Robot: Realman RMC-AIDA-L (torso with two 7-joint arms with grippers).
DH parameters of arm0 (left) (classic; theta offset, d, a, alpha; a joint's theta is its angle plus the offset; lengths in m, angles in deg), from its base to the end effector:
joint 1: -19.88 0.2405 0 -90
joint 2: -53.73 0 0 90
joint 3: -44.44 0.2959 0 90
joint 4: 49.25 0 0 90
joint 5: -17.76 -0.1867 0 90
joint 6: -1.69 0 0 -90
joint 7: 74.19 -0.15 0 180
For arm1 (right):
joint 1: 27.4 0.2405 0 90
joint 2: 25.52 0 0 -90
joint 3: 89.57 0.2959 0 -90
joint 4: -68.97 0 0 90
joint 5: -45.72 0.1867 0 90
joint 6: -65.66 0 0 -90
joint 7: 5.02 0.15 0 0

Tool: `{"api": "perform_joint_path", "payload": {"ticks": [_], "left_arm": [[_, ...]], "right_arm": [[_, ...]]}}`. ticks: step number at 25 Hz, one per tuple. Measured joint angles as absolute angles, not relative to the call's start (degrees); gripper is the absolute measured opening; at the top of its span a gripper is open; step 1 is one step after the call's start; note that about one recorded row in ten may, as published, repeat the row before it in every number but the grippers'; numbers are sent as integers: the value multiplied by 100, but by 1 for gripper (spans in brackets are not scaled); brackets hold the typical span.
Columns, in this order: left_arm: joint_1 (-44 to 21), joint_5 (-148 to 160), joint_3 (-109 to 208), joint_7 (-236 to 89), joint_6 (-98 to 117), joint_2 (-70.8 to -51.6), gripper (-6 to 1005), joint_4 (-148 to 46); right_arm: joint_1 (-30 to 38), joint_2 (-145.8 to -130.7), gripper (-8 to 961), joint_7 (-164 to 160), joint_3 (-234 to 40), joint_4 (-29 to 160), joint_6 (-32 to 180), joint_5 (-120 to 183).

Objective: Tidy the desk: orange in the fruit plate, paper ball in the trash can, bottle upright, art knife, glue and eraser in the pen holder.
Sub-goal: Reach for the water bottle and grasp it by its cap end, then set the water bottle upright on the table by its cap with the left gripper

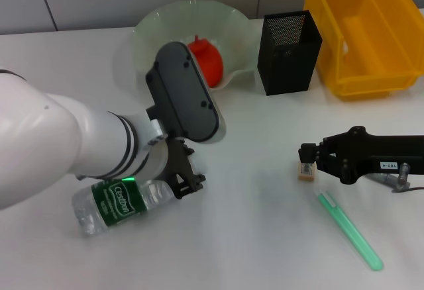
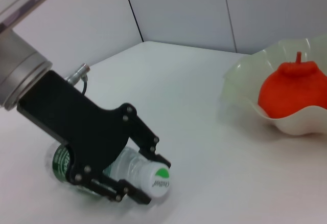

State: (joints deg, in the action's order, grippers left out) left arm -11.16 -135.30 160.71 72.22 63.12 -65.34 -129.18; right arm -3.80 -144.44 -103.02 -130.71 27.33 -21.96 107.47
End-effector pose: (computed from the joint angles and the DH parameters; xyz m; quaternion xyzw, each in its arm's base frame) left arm -0.1821 0.3236 -0.1187 -0.9627 -0.0371 0.1826 0.1963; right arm 0.3178 0.3013 -0.0216 -0.9343 0.2672 0.1852 0.1463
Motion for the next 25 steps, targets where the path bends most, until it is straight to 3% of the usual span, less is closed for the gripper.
{"api": "perform_joint_path", "payload": {"ticks": [25], "left_arm": [[-571,-13548,15959,7154,6569,-6491,443,-13954]], "right_arm": [[-395,-14449,59,-10323,-13071,2817,-2204,10742]]}}
